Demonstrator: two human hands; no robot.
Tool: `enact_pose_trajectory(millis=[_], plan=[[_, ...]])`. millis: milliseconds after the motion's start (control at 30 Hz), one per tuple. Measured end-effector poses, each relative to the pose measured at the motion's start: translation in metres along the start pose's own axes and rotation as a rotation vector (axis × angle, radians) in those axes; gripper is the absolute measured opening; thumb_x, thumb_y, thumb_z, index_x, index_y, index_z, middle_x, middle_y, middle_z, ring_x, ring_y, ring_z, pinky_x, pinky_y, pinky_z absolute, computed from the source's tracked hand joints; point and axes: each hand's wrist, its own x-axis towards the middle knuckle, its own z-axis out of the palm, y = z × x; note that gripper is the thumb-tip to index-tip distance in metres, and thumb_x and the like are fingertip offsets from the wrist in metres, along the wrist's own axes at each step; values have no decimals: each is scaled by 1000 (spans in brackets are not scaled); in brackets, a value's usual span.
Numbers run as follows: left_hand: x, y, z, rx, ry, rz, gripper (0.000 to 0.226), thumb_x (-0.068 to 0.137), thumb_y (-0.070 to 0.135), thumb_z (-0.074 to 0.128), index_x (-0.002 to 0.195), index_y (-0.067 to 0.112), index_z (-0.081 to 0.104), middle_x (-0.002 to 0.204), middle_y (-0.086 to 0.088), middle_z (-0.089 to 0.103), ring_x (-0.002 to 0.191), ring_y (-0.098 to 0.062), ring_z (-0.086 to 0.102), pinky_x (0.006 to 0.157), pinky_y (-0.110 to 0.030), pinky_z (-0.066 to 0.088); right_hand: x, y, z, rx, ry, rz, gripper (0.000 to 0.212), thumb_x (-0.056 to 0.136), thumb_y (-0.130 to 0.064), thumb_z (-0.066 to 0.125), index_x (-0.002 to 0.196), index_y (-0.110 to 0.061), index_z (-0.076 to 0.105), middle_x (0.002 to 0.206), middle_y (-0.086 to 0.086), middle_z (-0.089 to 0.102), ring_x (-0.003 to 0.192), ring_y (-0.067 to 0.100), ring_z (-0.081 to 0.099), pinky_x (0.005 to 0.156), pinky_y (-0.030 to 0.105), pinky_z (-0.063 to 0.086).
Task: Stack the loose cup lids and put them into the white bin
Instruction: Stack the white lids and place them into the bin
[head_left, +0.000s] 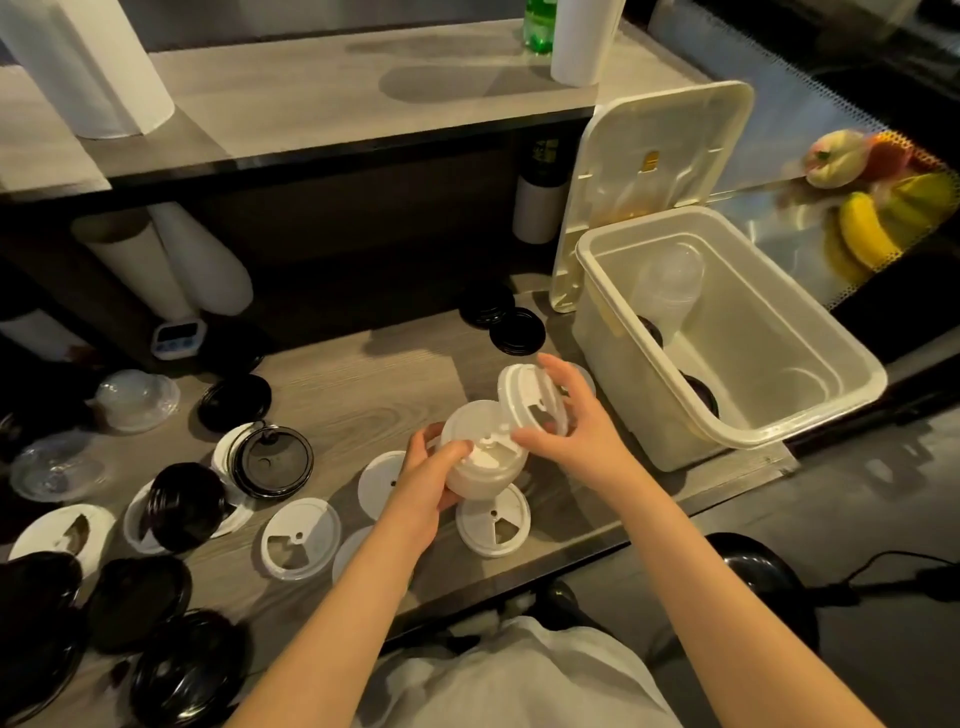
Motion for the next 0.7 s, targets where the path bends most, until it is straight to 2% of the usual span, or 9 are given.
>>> enact_pose_trajectory(millis=[167,233,300,333,400,500,633,700], plan=[[-5,1,8,-67,-24,-27,29,92,15,49,121,17,49,102,-7,63,88,-20,60,69,-33,50,-1,0,15,-181,-130,-55,83,67,-22,84,137,-25,38,135,-9,42,126,5,39,101,19,35],[-6,3,8,-138,-67,-51,31,92,21,42,117,12,57,106,-12,65,90,-23,61,71,-34,48,-2,2,17,-183,-127,-54,83,67,-20,84,137,-25,39,134,-10,43,125,4,40,95,9,34],[-7,3,7,-185,-112,-62,37,95,30,36,106,13,66,103,-12,68,92,-24,62,73,-35,48,-3,0,16,-218,-132,-74,84,68,-20,84,138,-27,39,134,-13,41,124,1,38,92,3,31],[-8,3,7,-174,-125,-51,40,97,36,34,105,15,67,100,-9,71,90,-22,64,72,-35,49,-3,-2,15,-253,-144,-99,84,68,-22,83,139,-27,38,136,-14,40,125,0,37,95,4,30],[-10,3,9,-98,-129,-11,39,96,43,39,116,17,60,103,-7,70,87,-19,66,63,-30,53,-4,-5,14,-357,-181,-189,86,68,-29,82,141,-26,36,140,-13,38,129,1,35,103,15,31],[-9,4,11,33,-97,53,41,92,37,50,128,16,47,102,-4,65,81,-16,65,56,-26,51,-6,-12,11,-459,-214,-275,86,69,-36,78,143,-24,35,144,-11,35,132,5,33,107,27,33],[-8,4,17,40,-111,81,42,93,35,49,129,14,46,98,-4,64,74,-13,64,49,-21,49,-4,-14,4,-440,-213,-287,87,70,-37,78,143,-25,35,143,-12,35,131,1,32,107,24,30],[-6,3,23,25,-92,102,53,85,44,56,129,15,47,105,-7,65,81,-17,66,55,-23,51,-3,-14,2,-299,-222,-206,82,74,-37,74,144,-27,33,143,-15,34,131,-3,31,106,17,29]])
